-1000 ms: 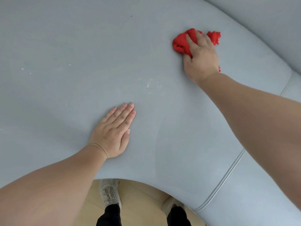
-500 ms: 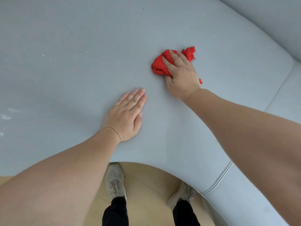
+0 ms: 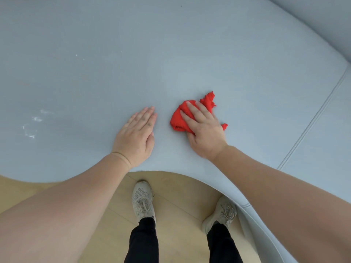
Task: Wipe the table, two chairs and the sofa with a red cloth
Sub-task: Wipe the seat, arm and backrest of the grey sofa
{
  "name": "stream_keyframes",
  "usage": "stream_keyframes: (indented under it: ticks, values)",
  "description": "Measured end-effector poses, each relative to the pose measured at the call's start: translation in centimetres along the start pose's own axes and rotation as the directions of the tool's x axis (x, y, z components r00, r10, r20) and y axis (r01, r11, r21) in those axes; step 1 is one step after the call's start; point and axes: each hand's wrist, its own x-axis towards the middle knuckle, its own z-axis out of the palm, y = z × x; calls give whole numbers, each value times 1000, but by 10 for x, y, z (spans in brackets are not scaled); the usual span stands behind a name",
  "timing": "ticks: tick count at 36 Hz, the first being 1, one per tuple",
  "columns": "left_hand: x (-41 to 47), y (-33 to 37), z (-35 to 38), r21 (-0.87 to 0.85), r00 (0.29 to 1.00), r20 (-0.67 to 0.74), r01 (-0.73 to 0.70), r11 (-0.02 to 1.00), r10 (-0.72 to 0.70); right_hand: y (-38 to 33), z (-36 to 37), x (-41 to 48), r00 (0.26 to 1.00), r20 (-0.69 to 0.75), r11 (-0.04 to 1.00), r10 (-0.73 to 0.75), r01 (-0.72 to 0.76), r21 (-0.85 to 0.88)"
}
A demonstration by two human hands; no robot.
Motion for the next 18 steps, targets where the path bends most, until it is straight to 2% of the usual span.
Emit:
stream_keyframes:
  ticks: [10,18]
  values:
    - [-27,-9,-9,41,998,-2,58,997,-58,-27,30,-69,985,32,985,-169,170,-25]
    - [-29,-30,-16,77,996,7,93,993,-93,-19,32,-58,958,27,954,-285,286,-87]
